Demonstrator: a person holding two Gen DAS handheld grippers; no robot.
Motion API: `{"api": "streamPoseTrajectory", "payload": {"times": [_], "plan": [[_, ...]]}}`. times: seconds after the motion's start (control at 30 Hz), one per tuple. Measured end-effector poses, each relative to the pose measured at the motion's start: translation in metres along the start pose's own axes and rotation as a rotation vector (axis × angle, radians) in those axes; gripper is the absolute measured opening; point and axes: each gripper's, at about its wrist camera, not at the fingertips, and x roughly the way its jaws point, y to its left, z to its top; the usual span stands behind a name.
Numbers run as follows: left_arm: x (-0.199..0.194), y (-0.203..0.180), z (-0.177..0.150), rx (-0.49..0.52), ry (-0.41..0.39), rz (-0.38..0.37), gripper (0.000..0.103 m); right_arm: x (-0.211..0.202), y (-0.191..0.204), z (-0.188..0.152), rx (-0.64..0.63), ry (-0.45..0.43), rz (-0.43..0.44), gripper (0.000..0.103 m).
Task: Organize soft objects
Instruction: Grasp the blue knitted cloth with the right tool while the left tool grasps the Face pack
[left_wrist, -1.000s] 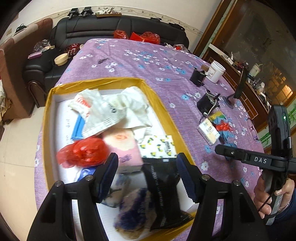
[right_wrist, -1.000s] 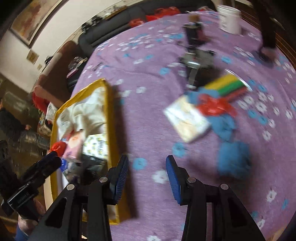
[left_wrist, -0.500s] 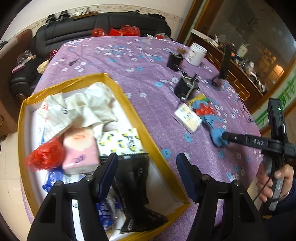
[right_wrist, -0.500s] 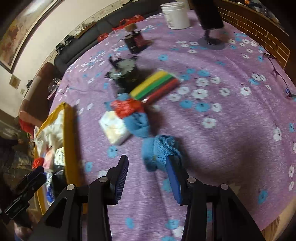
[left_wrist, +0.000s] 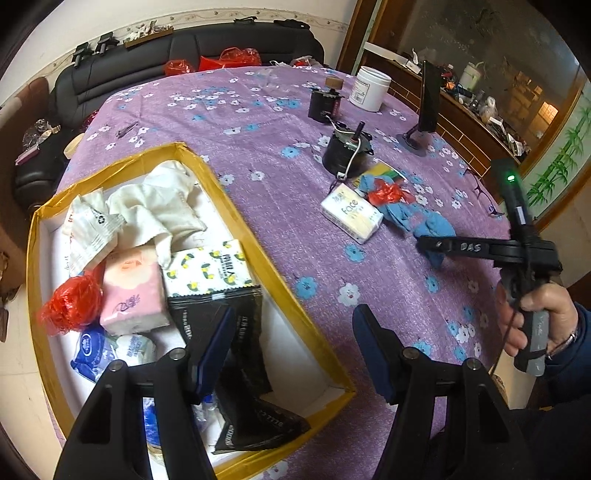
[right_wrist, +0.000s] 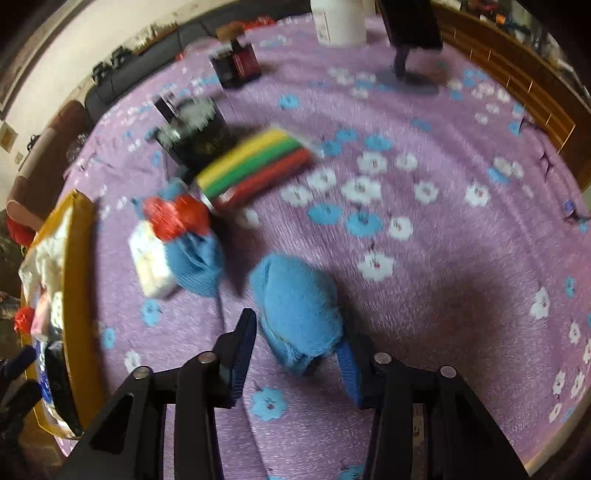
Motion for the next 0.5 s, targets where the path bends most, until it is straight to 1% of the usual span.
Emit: {"api": "streamPoseTrajectory", "payload": {"times": [0.1, 0.27, 0.37, 0.5], "plan": [[0.002, -0.007, 0.005, 0.009, 0.003, -0.01, 0.065, -0.004, -0.002, -0.004, -0.011, -0.002, 0.017, 0.032], [0.012, -0.029, 0.027, 0.011, 0.024, -0.058, 0.065, -0.022, -0.004, -0.011, -0.038, -0.041, 0.035, 0.032], [0.032, -0.04, 0.044, -0.039, 0.076, -0.096, 0.065, -0.034, -0.006, -0.015, -0.052, -0.047, 0.037, 0.032], [0.074, -0.05, 0.064, -0.112, 0.154, -0.09, 0.065, -0.046, -0.014, -0.022, -0.073, -0.056, 0.034, 0.032]]}}
